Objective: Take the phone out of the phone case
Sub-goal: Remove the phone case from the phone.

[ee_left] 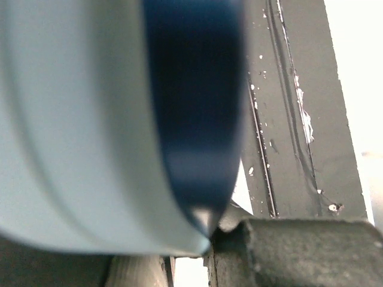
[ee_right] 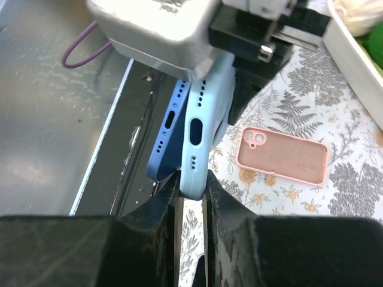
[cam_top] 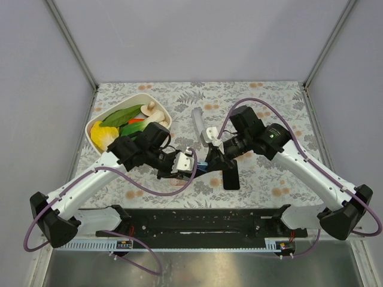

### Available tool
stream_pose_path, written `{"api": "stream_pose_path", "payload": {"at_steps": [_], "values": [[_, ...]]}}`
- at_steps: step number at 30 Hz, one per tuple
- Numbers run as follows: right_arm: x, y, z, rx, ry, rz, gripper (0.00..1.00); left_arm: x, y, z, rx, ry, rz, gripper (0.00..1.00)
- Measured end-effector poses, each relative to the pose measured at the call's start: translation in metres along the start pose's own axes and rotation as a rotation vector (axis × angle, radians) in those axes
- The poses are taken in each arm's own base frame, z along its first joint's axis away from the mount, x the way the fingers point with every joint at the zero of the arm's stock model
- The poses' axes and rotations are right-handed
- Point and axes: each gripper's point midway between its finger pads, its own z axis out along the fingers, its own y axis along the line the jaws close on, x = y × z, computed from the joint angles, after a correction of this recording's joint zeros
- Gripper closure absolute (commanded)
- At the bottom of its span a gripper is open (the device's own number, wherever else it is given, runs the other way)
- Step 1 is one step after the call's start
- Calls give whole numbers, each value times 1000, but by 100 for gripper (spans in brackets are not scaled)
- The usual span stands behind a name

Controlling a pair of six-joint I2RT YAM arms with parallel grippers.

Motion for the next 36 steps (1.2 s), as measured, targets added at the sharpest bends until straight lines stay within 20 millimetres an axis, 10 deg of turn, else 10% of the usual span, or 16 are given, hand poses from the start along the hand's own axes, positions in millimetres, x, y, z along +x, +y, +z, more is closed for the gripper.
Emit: {"api": "stream_pose_path", "payload": {"at_steps": [36], "values": [[-9,-61,3,250,-179,523,52,13,30,-8,-165,39,-118,100]]}}
